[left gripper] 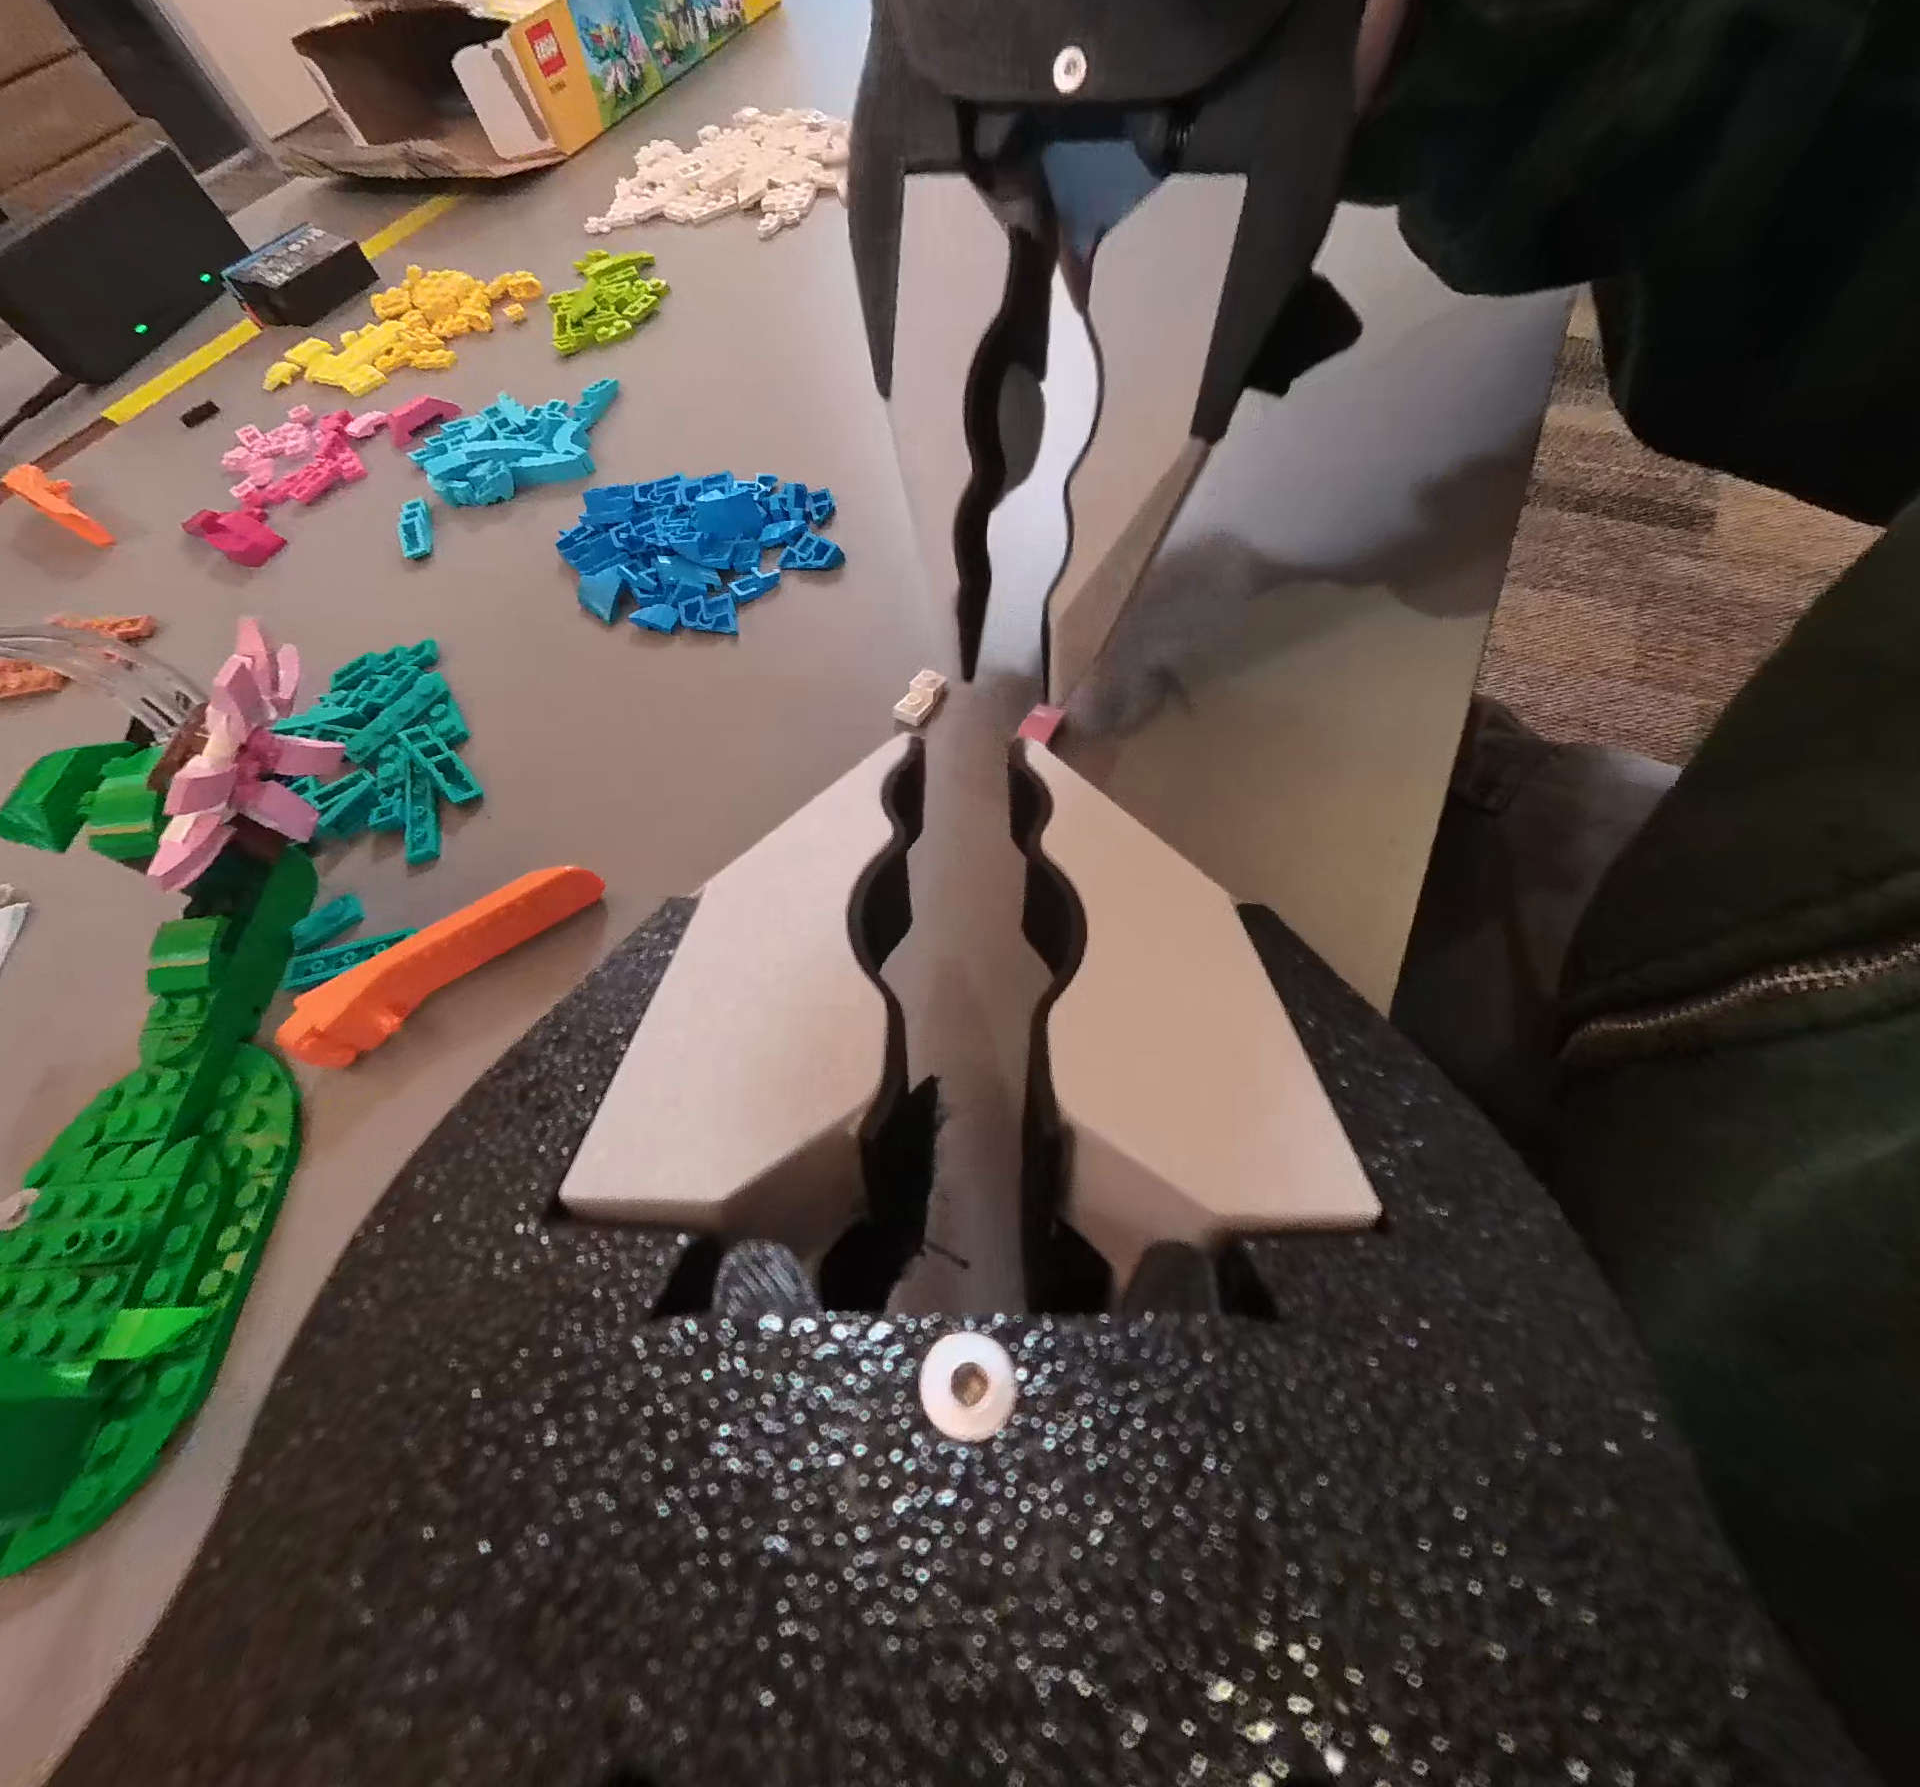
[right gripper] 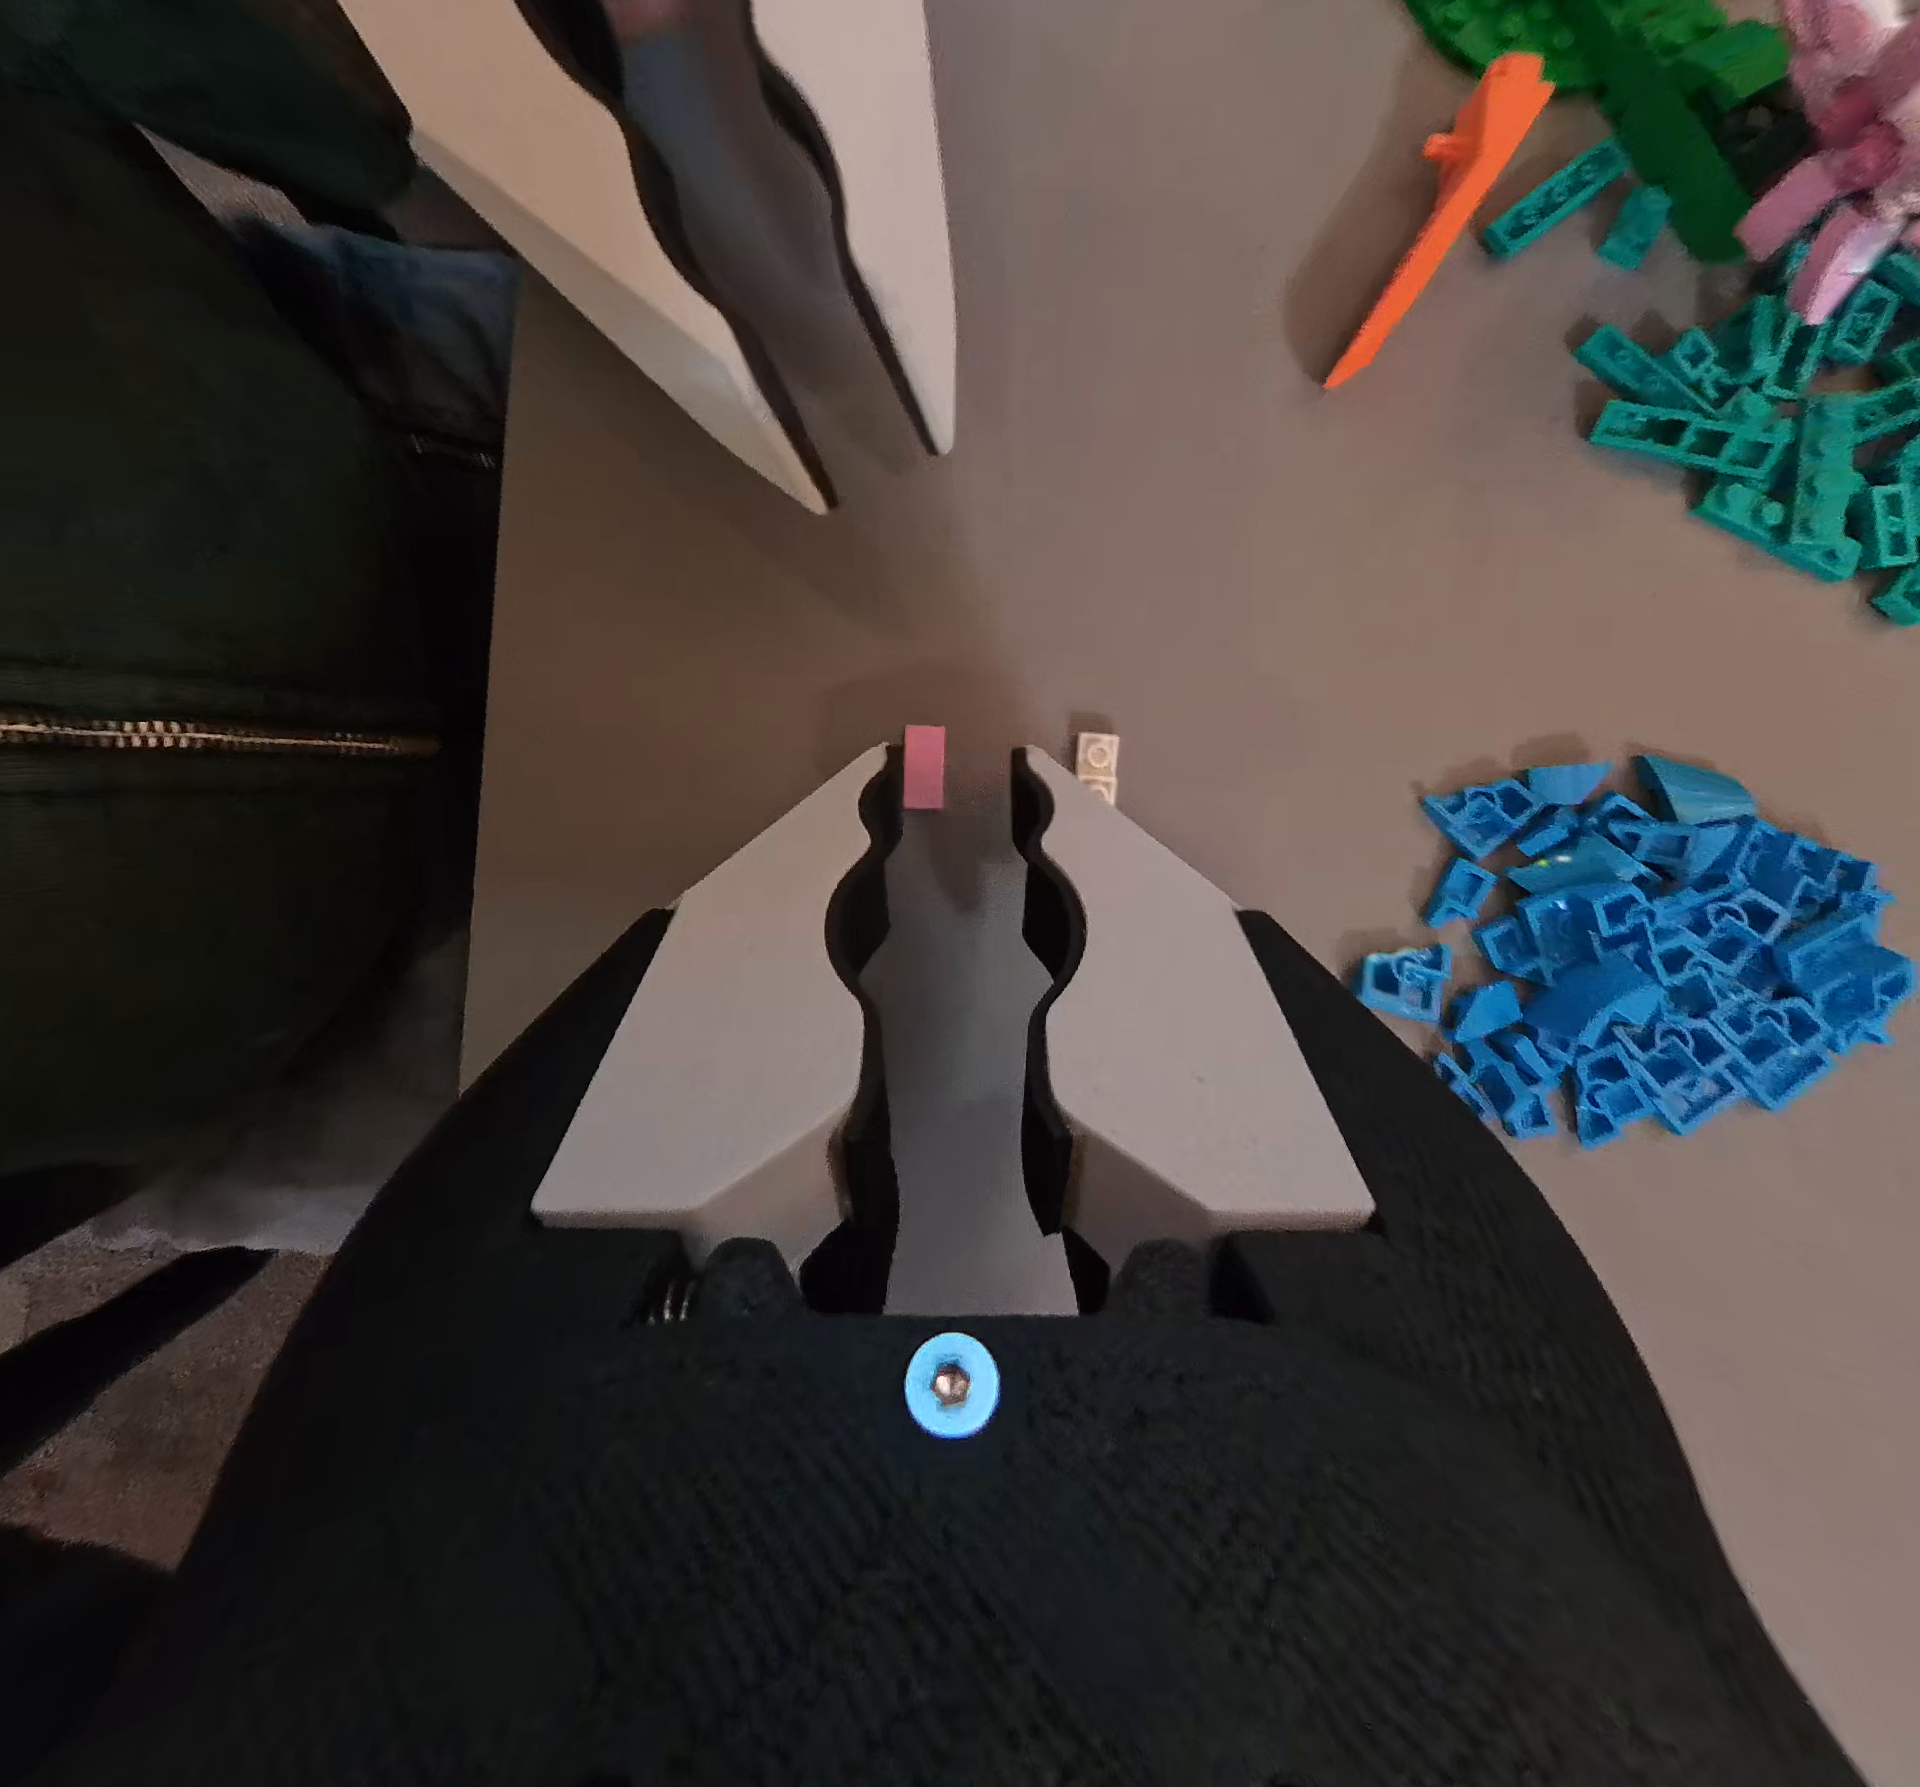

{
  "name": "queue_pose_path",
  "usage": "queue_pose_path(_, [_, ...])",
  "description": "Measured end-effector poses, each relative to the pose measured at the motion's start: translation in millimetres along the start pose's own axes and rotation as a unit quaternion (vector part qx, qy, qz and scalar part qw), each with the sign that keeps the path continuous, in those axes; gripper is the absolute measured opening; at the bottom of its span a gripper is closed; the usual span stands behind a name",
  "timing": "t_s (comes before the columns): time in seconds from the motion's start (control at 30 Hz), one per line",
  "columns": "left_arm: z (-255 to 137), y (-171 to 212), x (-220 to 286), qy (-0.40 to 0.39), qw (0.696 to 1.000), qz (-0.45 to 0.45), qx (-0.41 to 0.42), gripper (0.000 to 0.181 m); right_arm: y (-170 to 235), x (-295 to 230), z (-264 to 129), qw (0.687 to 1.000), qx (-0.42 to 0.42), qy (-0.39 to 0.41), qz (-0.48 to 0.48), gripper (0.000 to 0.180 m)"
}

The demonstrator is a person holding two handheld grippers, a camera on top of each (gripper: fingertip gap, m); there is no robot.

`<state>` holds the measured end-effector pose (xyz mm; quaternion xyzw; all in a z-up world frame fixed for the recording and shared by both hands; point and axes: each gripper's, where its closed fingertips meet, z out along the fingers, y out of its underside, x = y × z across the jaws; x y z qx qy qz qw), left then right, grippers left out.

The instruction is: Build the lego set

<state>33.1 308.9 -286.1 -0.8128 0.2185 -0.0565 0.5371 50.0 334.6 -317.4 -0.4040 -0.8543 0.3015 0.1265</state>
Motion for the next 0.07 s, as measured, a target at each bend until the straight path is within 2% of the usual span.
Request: queue_pose_path(0.07, [4.2, 0.1, 3.5, 0.012, 1.000, -0.003, -0.004, 0.015, 3.4, 5.3, -7.1, 1.000, 0.014, -0.003, 0.013, 0.019])
